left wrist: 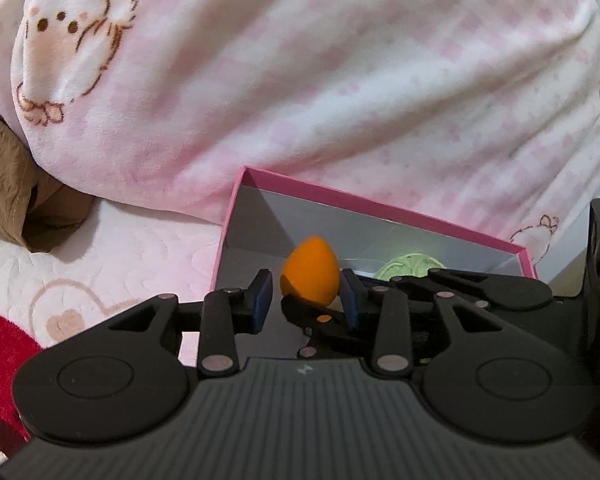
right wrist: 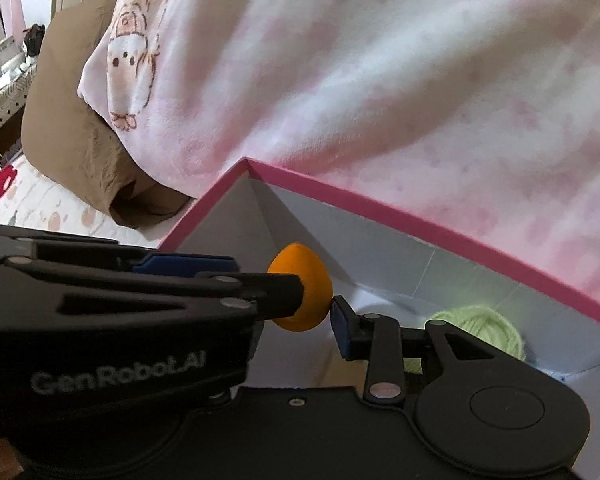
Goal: Organize objects
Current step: 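Carry the orange ball into the pink box and open the left gripper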
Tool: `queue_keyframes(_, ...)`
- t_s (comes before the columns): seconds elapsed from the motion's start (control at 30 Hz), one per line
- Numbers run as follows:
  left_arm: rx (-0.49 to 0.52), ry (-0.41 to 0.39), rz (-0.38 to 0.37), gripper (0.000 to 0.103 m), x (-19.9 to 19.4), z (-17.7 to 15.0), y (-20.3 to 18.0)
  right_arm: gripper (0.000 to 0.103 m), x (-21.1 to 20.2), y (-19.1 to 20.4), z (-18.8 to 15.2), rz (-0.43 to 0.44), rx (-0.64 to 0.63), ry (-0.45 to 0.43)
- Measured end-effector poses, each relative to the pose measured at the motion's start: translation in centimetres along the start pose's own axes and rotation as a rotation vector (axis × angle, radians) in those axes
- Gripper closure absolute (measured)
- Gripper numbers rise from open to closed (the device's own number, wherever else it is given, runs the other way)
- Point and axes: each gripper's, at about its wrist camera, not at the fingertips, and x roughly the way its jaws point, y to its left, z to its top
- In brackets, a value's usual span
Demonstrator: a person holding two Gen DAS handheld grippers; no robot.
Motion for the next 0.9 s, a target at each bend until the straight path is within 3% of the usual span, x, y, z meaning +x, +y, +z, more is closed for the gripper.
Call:
queue_keyframes(0.1, 0.003, 0.004, 0.008, 0.057, -0.3, -0.1, -0.1, 0.053, -0.4, 0.0, -0.2, -0.013, -0.008, -0.007)
queue_keyframes(0.43, 0.027, 0.026, 0.022, 0.053, -1.3, -0.4, -0.4, 0.055, -1.8, 0.3, -1.1, -0.006, -0.003, 0.004)
queue_keyframes(0.57, 0.088, 0.064, 0.048, 0.050, -2.6, -0.6, -1.6, 0.055, -4.5, 0.9, -2.0, 0.025, 0.008, 0.005)
queue_keyframes(0.73, 0.093, 0.094, 0.048, 0.044, -5.5, -1.0, -2.7, 0.055, -9.3, 1.9, -3.2, 0.043, 0.003, -0.001)
queue_keyframes(0.9, 0.136, 0.105, 0.044, 0.028, -10.0, -1.5, -4.5, 0.048, -14.8, 2.3, -4.4, 0.023, 0.013, -0.003)
